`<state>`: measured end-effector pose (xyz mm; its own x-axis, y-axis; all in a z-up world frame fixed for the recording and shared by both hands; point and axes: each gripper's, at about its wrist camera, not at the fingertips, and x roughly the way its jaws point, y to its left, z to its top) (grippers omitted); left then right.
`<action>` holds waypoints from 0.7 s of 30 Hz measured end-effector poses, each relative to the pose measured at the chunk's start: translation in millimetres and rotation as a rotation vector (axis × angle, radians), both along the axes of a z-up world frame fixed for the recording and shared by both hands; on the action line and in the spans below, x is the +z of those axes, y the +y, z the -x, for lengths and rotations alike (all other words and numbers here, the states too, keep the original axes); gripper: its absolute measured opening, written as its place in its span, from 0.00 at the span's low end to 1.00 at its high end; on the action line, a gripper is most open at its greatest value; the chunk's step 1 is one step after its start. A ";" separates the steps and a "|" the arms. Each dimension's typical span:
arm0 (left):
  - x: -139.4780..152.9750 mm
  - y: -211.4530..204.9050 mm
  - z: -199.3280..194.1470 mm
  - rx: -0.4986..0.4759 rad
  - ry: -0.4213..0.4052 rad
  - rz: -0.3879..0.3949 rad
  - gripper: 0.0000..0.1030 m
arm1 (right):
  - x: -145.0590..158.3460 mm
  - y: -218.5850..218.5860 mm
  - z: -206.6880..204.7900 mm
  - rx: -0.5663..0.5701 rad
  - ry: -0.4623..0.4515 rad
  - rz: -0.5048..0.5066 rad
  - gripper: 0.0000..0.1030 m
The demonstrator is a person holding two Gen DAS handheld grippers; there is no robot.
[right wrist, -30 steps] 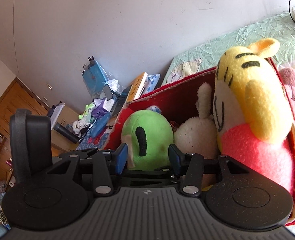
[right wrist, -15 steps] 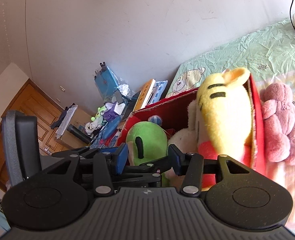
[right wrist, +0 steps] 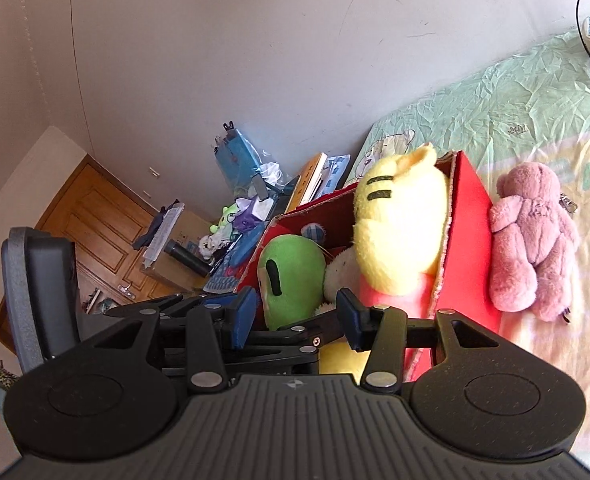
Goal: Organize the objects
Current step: 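Lower the green bean into the red box and open the right gripper, then withdraw the right gripper and move it to the pink teddy bear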
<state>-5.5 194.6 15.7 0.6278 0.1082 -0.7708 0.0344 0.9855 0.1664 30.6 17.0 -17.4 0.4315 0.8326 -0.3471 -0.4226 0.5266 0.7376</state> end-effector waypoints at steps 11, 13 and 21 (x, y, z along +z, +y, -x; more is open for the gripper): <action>-2.9 -66.5 24.4 -0.092 -0.012 0.052 0.88 | -19.3 -79.3 5.3 -0.089 0.037 -0.004 0.48; -4.7 -77.0 27.5 -0.116 -0.015 0.075 0.88 | -27.1 -92.1 2.5 -0.120 0.054 0.018 0.48; -31.8 -122.4 35.3 -0.231 0.017 0.144 0.88 | -71.3 -115.7 -17.6 -0.157 0.083 0.181 0.47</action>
